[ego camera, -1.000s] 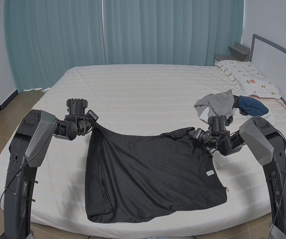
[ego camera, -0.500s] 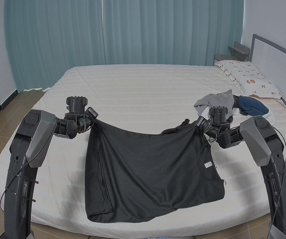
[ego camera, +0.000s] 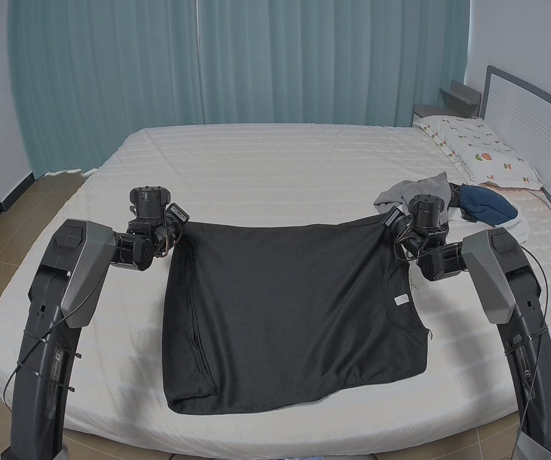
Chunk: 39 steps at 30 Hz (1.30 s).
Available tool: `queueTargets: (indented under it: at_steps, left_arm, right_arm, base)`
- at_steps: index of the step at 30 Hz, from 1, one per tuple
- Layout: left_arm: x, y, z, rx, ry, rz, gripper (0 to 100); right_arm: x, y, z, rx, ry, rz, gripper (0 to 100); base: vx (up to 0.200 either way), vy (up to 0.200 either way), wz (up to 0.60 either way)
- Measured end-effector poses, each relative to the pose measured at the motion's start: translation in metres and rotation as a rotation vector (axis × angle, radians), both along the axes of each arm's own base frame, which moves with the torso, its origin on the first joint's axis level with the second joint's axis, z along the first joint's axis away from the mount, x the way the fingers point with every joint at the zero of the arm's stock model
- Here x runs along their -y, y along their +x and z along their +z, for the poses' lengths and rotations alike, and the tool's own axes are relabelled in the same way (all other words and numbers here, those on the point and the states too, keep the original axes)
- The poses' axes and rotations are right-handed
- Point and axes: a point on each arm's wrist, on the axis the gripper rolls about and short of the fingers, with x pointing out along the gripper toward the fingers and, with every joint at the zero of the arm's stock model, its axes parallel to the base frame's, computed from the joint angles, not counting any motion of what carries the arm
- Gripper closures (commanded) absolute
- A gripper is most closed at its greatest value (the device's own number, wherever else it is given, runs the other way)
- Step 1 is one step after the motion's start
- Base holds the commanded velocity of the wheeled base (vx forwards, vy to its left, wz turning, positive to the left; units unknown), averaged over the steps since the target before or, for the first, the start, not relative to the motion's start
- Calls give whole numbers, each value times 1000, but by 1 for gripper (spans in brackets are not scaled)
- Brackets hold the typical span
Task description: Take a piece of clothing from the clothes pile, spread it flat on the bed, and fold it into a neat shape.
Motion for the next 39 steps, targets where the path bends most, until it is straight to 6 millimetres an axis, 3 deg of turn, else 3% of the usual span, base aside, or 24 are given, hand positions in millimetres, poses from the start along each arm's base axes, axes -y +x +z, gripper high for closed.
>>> queueTargets:
  at_steps: [6, 13, 17, 27, 39]
  left_arm:
    - [-1, 0, -11, -25, 4, 2, 0]
    - [-3, -7, -22, -77, 8, -1, 0]
    - [-6, -19, -22, -129, -3, -31, 0]
    - [-14, -86, -9, -273, -59, -139, 0]
    - [-7, -195, 1, -325, -156, -220, 0]
  right_arm:
    - [-1, 0, -18, -36, -40, 7, 0]
    - [6, -6, -23, -73, -42, 1, 0]
    - [13, -19, -22, -124, -36, 2, 0]
    - [26, -83, -14, -253, 3, 35, 0]
    - [31, -179, -9, -308, 79, 56, 0]
  base:
    - [0, 0, 0]
    - [0, 0, 0]
    - [0, 0, 0]
    - [0, 0, 0]
    - [-33, 0, 0]
